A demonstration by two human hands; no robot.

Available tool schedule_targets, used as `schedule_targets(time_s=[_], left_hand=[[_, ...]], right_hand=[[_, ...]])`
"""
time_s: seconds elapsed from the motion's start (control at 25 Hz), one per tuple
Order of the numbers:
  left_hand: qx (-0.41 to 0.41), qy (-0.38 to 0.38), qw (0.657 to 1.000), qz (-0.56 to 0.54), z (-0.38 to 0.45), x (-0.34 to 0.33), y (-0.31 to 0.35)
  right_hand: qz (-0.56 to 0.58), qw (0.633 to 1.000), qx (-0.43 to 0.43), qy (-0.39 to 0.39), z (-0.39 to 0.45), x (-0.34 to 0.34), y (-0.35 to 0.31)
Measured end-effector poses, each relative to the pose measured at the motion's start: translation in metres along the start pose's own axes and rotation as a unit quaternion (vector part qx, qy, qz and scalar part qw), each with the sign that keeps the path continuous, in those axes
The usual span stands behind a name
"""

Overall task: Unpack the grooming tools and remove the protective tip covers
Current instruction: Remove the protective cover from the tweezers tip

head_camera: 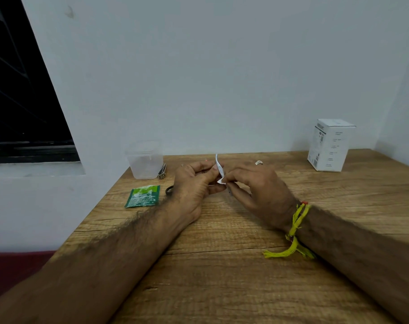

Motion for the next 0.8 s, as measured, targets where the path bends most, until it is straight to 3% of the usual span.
schedule_targets(time_s=[0.32, 0.8], left_hand=[[-0.022, 0.054, 0.998, 0.028, 0.003, 0.010, 0.003], [-0.026, 0.103, 0.994, 0.034, 0.006, 0.023, 0.003]], right_hand=[[-0.041, 0.997, 0.018, -0.058, -0.003, -0.011, 0.001], [-0.074, 0.993, 0.034, -0.080, -0.005, -0.014, -0.004]])
Point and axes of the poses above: each hand's wrist, its own z-axis towards the middle knuckle, its own x-axis out of the back of the hand, y = z × x, the point moved 10 cm from there along z, towards the middle knuckle, and after that the axes turned 1 degree about z, right-handed, at the moved point
